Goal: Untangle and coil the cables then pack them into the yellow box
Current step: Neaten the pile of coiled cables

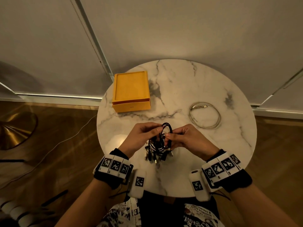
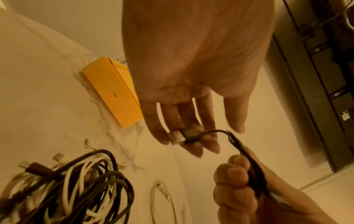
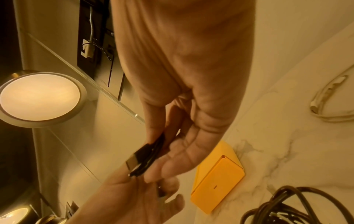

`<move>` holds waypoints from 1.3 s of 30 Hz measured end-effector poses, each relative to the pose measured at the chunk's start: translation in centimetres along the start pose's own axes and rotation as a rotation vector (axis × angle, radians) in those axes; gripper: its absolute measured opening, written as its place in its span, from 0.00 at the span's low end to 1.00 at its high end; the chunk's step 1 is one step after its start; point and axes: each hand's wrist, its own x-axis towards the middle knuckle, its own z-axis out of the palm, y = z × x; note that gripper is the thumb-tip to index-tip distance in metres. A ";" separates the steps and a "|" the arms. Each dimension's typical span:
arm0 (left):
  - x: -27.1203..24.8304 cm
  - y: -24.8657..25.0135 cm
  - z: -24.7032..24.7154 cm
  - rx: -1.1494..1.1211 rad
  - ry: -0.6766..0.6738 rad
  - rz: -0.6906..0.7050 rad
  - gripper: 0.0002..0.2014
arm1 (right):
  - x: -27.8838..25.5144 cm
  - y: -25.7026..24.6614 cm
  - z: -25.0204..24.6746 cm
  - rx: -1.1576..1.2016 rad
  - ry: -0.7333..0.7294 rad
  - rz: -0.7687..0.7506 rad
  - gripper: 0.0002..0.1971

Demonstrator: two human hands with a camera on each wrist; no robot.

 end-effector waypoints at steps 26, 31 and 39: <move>-1.0 0.5 -0.9 -0.129 -0.125 -0.291 0.09 | 0.9 1.0 0.4 -0.427 0.133 -0.090 0.05; -1.1 0.7 -0.8 -0.108 -0.148 -0.286 0.09 | 0.6 0.8 0.3 -0.392 0.124 -0.062 0.04; -0.5 0.2 -0.2 0.304 -0.005 -0.082 0.05 | 0.2 0.6 0.2 -0.377 0.097 -0.033 0.06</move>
